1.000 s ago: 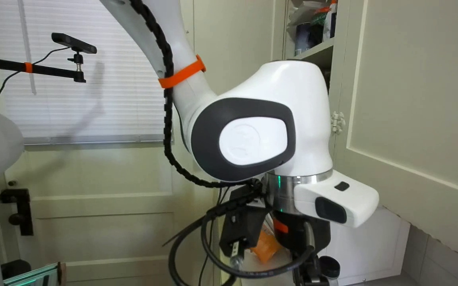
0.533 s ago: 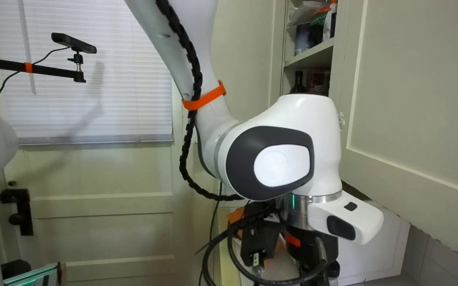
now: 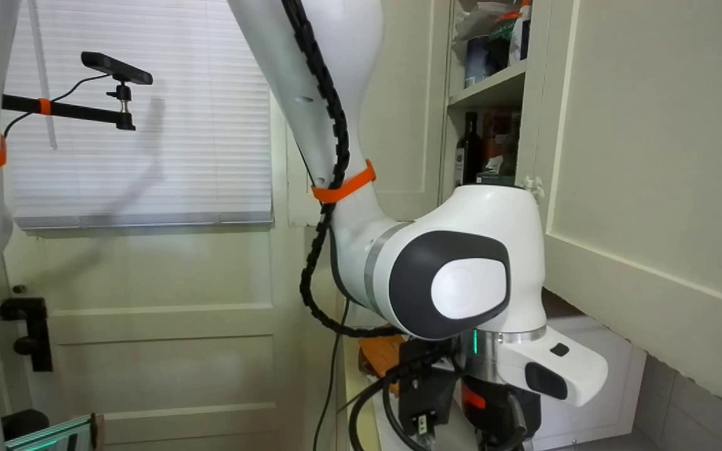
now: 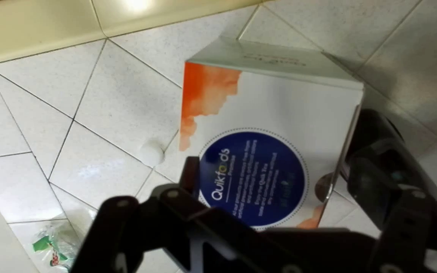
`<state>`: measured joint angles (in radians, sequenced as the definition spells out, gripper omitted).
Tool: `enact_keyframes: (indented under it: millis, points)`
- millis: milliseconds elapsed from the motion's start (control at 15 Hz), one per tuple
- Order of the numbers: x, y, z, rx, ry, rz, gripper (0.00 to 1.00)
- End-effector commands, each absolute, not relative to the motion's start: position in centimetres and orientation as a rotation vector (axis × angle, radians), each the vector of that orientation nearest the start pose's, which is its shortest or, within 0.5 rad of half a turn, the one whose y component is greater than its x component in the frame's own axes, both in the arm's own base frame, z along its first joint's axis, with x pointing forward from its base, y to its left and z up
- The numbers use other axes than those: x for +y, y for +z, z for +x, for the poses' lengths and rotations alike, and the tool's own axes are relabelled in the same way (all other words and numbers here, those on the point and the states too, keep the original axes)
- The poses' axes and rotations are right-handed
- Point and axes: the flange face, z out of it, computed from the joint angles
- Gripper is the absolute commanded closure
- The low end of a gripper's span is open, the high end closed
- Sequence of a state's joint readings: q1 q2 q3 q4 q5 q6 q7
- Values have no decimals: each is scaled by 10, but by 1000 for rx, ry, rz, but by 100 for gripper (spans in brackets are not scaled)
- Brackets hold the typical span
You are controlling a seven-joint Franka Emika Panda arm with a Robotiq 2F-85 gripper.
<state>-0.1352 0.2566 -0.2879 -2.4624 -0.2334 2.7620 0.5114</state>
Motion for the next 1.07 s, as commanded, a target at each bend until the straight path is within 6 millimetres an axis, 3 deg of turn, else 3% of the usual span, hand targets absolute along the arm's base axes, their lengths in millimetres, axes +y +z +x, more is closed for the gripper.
enact_keyframes:
  millis: [0, 267, 400, 467, 600, 800, 1000]
  points:
    - [-198, 188, 451, 1174, -62, -3121, 3]
    - [-199, 183, 453, 1185, -50, -3133, 25]
    - [-198, 185, 453, 1185, -54, -3134, 24]
    - [-198, 187, 454, 1185, -61, -3134, 31]
    - [-198, 190, 454, 1183, -67, -3134, 30]
    - [-198, 195, 456, 1184, -80, -3134, 49]
    - [-198, 203, 456, 1180, -93, -3131, 51]
